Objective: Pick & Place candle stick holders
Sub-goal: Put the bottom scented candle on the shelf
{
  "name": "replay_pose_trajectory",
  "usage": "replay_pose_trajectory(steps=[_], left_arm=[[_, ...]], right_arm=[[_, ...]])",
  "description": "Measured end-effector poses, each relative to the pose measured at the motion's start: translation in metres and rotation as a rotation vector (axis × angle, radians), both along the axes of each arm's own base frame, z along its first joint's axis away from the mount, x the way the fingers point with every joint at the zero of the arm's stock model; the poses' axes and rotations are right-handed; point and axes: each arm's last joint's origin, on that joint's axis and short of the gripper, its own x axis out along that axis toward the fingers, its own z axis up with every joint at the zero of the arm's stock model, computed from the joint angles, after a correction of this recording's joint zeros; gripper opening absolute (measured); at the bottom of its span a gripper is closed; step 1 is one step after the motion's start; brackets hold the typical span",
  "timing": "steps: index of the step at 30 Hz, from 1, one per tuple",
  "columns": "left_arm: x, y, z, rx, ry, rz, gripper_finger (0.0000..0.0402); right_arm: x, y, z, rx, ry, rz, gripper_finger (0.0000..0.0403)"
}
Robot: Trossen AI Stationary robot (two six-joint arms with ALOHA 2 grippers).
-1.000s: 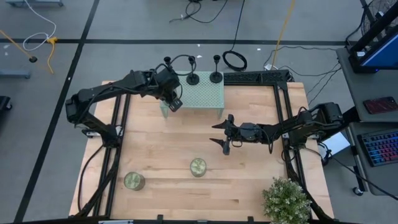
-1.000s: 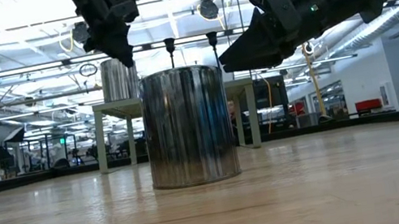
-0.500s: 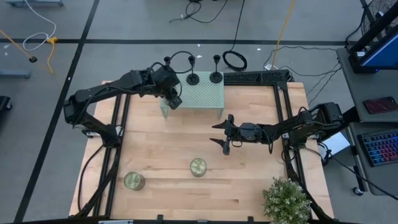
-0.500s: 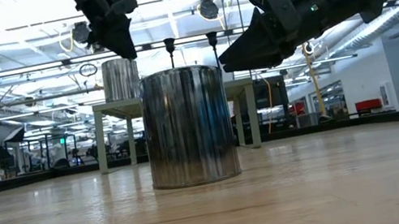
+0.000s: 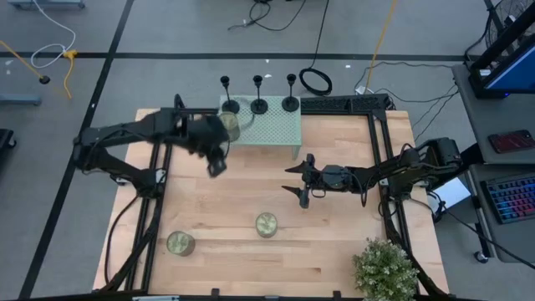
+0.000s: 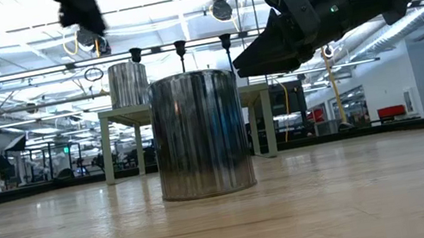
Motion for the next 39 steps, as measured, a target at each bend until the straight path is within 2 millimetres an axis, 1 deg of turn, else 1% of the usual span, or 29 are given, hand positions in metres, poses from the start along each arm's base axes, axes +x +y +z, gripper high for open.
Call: replay_pose_trajectory(steps=[5,9,12,14,16,19,23,27,31,35,39], left_arm=[[-0.008,-0.053,-0.013,-0.127,0.187,0.019,0.0104],[-0.016,-0.095,-0.029,-0.189,0.260,0.075,0.0104],[-0.024,-0.122,-0.049,-0.240,0.302,0.167,0.0104],[-0.030,-0.138,-0.064,-0.307,0.332,0.247,0.0104],[-0.035,-0.153,-0.080,-0.381,0.365,0.311,0.0104],[-0.044,-0.172,-0.101,-0.480,0.424,0.357,0.0104],[-0.053,-0.183,-0.124,-0.560,0.496,0.455,0.0104],[-0.061,-0.186,-0.138,-0.584,0.557,0.547,0.0104],[-0.060,-0.186,-0.141,-0.596,0.544,0.566,0.0104],[-0.057,-0.187,-0.141,-0.597,0.481,0.576,0.0104],[-0.057,-0.187,-0.141,-0.602,0.476,0.605,0.0104]], right_arm=[[-0.001,0.001,-0.002,0.004,0.015,0.001,0.0274],[-0.001,0.004,-0.002,0.009,0.015,0.011,0.0274],[-0.001,0.007,-0.002,0.003,0.016,0.024,0.0274],[-0.001,0.009,-0.002,0.000,0.016,0.031,0.0274],[-0.001,0.010,-0.002,0.000,0.016,0.035,0.0274],[-0.001,0.010,-0.002,-0.001,0.015,0.036,0.0274],[-0.001,0.010,-0.001,-0.001,0.009,0.035,0.0274],[-0.001,0.008,-0.001,-0.005,0.009,0.031,0.0274],[-0.001,0.006,-0.001,-0.026,0.013,0.026,0.0274],[-0.001,0.007,-0.001,-0.037,0.015,0.030,0.0274],[-0.001,0.007,-0.001,-0.078,0.021,0.042,0.0274]])
